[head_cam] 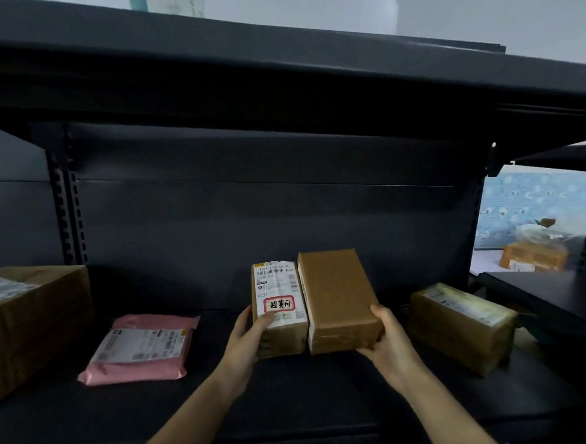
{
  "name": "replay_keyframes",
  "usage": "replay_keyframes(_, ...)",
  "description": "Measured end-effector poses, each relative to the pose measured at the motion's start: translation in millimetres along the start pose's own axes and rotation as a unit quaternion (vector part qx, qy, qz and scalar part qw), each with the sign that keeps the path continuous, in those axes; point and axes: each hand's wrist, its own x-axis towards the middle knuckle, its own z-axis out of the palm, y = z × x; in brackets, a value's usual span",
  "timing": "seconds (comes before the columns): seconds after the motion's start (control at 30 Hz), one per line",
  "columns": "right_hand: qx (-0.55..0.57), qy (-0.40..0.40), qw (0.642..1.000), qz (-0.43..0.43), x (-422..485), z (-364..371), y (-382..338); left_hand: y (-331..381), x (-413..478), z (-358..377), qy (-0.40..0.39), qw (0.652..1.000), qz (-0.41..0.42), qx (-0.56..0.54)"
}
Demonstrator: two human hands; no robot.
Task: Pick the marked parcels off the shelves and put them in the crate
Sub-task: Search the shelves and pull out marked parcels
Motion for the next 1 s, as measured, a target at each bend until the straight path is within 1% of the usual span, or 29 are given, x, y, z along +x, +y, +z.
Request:
replay_keyframes(0.17, -0.016, -0.030, 0.999, 0.032, -6.1, -11.1, 1.0, 4.0, -4.8, -4.2, -0.016, 0.999, 0.025, 0.023)
replay_keyframes(0.3, -0.024, -0.021, 0.999, 0.035, -7.8, -10.0, 0.4, 5.2, -6.5, -4.3, -0.021, 0.999, 0.031, 0.026)
replay_keyframes(0.5, 0.016, 0.004, 0.998, 0.067, -1.8, -19.0, -2.3, 2.2, -6.0, -8.0, 0.011, 0.999, 0.025, 0.040)
replay_keyframes(0.63, -0.004, 0.010, 0.997, 0.074, 0.2, -26.2, -3.6, -0.5, -4.7, -16.1, 0.036, 0.999, 0.018, 0.030)
replay_keyframes(0.7, -0.048, 0.027, 0.996, 0.074, 0.0, -23.9, -4.8, -1.2, -3.9, -18.7, 0.041, 0.999, 0.014, 0.032)
replay_keyframes(0.77, -0.125, 0.054, 0.988, 0.074, -0.1, -18.6, -7.8, -1.1, -3.0, -20.7, 0.044, 0.998, 0.013, 0.036)
replay_keyframes(0.9, -0.255, 0.100, 0.958, 0.088, 2.8, -9.6, -18.1, -1.1, -0.8, -23.9, 0.055, 0.998, 0.008, 0.034)
replay_keyframes(0.97, -0.309, 0.115, 0.941, 0.070, 4.3, -8.6, -22.8, -1.7, -0.7, -26.2, 0.057, 0.998, 0.005, 0.034)
replay_keyframes(1.0, -0.347, 0.123, 0.929, 0.046, 4.6, -8.7, -24.0, -2.1, -0.8, -27.4, 0.055, 0.998, 0.004, 0.038)
